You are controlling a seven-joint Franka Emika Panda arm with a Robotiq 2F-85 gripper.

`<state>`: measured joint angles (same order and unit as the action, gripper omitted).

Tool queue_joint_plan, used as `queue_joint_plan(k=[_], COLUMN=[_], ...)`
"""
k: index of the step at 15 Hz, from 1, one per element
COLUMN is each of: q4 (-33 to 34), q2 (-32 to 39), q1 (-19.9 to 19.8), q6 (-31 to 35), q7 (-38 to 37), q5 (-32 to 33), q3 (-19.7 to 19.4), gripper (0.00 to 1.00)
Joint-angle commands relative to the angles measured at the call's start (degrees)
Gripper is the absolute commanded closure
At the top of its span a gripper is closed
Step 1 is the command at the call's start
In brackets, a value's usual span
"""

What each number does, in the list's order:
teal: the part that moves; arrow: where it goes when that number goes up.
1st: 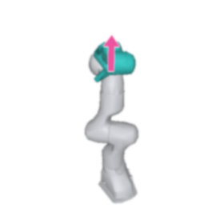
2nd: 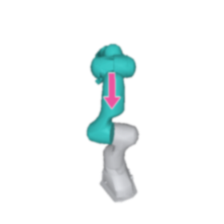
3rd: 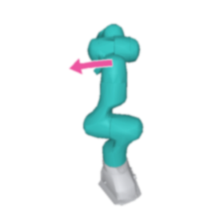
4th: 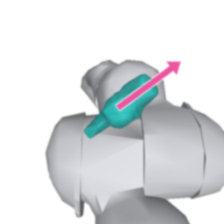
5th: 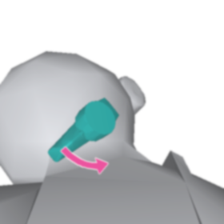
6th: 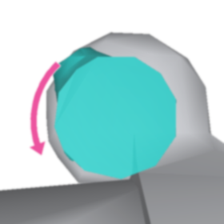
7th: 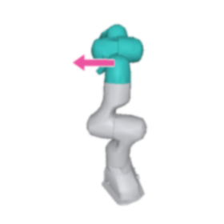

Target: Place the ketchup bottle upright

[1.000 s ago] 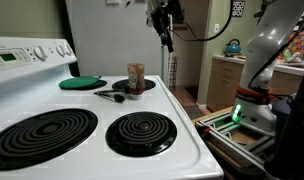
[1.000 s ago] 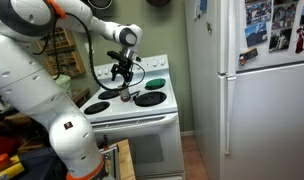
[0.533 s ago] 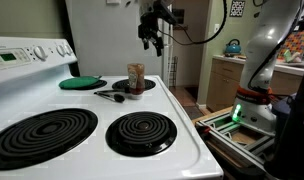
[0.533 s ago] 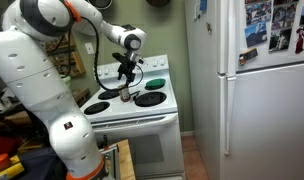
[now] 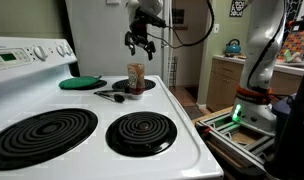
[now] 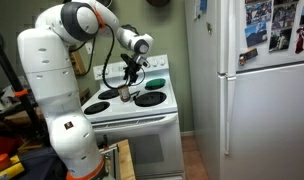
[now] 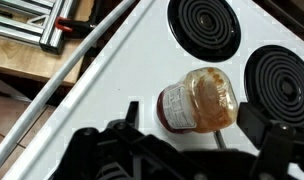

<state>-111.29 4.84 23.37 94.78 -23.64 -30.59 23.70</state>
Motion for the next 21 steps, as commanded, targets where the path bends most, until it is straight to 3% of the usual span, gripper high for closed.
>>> queue_joint_plan(k=[1,5,13,21], q4=[5.43,9.07,17.50,22.47], q2=[6.81,11.83,21.49,26.35], q1=[1.76,2.86,4.96,8.06], q6=[-1.62,-2.82,-14.86,-16.55], q7=[-5.74,-6.20,-6.61,-11.42], q5=[0.50,-0.26,-0.20,-0.61], q3=[0.11,-0.47,-1.29,-2.59], gripper=[0.00,0.00,0.00,0.00])
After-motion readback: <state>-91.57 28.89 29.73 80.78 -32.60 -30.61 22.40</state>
